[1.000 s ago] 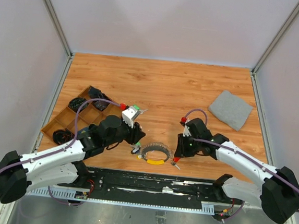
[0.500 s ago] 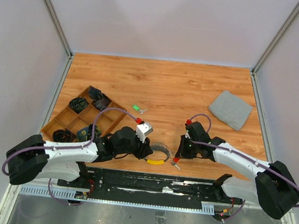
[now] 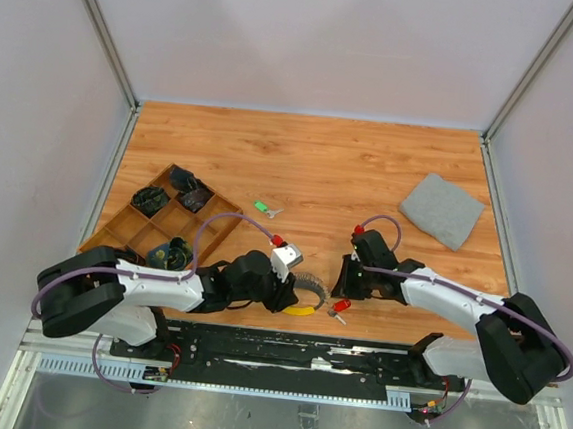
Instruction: Put the keys on the keyring
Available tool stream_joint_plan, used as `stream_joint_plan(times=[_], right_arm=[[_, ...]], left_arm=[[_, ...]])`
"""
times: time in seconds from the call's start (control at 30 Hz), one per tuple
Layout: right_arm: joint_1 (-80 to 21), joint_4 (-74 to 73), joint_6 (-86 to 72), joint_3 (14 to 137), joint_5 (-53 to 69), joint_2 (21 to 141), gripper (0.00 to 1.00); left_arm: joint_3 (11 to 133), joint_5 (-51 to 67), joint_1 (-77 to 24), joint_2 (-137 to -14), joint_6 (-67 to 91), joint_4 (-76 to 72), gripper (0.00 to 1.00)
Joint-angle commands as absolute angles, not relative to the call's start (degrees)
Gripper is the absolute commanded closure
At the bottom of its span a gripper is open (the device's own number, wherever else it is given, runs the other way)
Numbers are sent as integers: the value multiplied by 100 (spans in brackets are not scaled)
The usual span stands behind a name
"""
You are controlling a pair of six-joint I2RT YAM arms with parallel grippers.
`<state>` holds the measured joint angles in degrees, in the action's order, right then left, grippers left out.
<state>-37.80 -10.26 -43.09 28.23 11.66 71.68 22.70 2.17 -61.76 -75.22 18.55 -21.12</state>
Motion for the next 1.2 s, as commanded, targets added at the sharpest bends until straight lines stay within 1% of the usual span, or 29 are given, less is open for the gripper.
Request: stream_joint_plan(times=[0.0, 0.2, 0.5, 0.6, 0.7, 0.77, 0.83, 0.9, 1.07, 1.17], right_arm=[[-3692, -897, -4263, 2894, 1176, 7353, 92], [-3700, -609, -4280, 2880, 1400, 7376, 89], [-3695, -94, -4265, 2820, 1629, 7266, 80], [-3694, -180, -4254, 2814, 1519, 7165, 77], [-3693, -668, -4256, 2855, 1089, 6954, 76], [-3696, -862, -4238, 2857, 858, 6742, 78], [-3700, -837, -4201, 2821, 820, 6580, 81], [-3703, -665, -4148, 2783, 994, 6492, 81], [-3746, -525, -4095, 2852, 1434, 6686, 76], [-3855, -646, -3999, 2968, 1499, 6888, 74]], left_arm=[[2199, 127, -6253, -7686, 1911, -2456, 66], [2155, 99, -6266, -7746, 1942, -2524, 66], [2128, 106, -6259, -7796, 1947, -2579, 66], [2118, 97, -6264, -7804, 1945, -2593, 66], [2123, 98, -6265, -7810, 1946, -2610, 66], [2113, 105, -6267, -7805, 1951, -2626, 66], [2105, 113, -6262, -7805, 1956, -2636, 66], [2101, 108, -6259, -7812, 1949, -2644, 66], [2100, 111, -6262, -7822, 1948, -2647, 66], [2101, 94, -6266, -7811, 1944, -2637, 66]])
